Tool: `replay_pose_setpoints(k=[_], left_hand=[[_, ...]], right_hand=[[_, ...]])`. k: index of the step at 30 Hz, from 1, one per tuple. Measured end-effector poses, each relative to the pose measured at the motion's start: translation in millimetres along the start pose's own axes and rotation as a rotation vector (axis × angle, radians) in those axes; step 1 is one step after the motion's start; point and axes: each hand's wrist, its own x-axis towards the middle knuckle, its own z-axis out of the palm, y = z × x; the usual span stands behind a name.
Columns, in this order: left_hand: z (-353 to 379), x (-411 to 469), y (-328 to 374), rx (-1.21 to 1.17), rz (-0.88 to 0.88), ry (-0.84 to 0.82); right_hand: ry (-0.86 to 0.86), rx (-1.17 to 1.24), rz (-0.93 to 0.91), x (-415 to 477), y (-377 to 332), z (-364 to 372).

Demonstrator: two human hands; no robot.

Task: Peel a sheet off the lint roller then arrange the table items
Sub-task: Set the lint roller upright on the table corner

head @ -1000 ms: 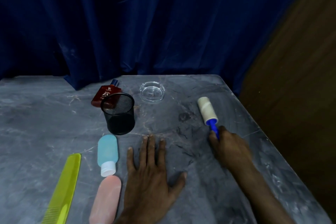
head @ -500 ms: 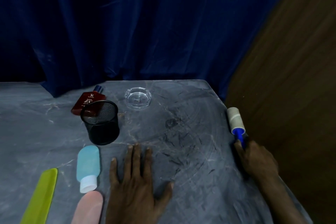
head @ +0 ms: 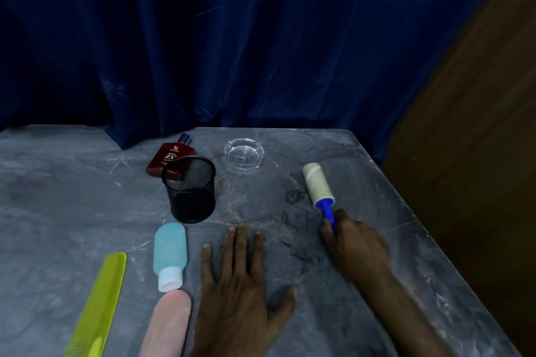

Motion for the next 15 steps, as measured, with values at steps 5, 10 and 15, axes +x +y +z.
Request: replay_pose_setpoints(k=[5,10,15], left_hand=[[-4,-1,2,-0.005,-0.013,-0.024],[-14,-1,7,-0.002,-0.031,-0.023],[-21,-1,8,0.043,-0.001,0.0]], right_hand=[[0.084,-0.03,-0.127,-11,-34,13],[0.117,-0.026,-0.236,-22,-62,24],[0.15,0.0,-0.284,-30,-77,28]])
